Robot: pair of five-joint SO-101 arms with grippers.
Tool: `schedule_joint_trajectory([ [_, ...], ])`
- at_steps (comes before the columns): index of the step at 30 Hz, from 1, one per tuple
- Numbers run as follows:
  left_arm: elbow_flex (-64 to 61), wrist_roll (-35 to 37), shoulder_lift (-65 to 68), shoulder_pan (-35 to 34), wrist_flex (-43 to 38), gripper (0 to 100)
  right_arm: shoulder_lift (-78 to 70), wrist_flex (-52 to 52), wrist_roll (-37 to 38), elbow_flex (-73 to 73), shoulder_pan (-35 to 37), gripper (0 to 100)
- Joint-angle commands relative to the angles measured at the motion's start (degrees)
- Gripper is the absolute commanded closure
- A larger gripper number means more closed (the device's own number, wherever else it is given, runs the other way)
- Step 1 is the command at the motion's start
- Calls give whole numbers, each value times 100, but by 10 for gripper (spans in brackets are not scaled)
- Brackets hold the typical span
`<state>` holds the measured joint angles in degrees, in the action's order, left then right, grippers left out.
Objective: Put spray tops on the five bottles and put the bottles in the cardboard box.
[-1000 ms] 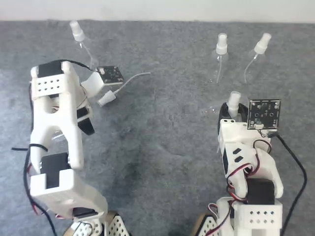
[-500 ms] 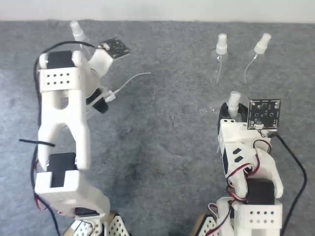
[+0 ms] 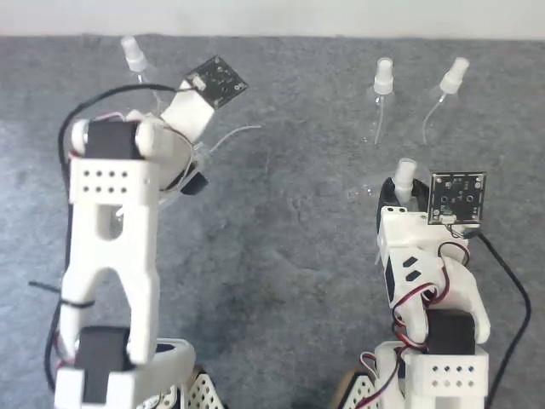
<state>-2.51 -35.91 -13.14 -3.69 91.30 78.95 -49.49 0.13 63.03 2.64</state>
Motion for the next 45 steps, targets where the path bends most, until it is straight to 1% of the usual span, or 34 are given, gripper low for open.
schedule_joint_trajectory([
  [1,-532,185,-721,18,-580,970,136,136,0,-53,4,990],
  [5,-1332,299,-1266,18,-1222,970,136,136,0,-53,4,990],
  [10,-2290,897,-1960,44,-2180,970,145,136,0,-62,-4,990],
  [13,-2677,1187,-2347,35,-2576,970,145,136,0,-62,-4,990],
  [18,-2976,1468,-2760,0,-2664,970,145,136,0,-62,22,990],
  [23,-3011,2295,-3068,9,-2664,970,145,145,0,-62,-4,990],
  [29,-3108,3130,-3349,35,-2954,970,145,127,-9,-62,31,990],
  [35,-3503,4009,-3385,44,-3358,972,145,145,-9,-62,40,990],
  [38,-3635,4202,-3385,53,-3490,972,145,145,-26,-62,40,990],
  [42,-3644,4273,-3385,62,-3508,972,145,154,-35,-79,40,990],
  [45,-3635,4273,-3393,290,-3499,972,145,154,-18,-79,40,990],
])
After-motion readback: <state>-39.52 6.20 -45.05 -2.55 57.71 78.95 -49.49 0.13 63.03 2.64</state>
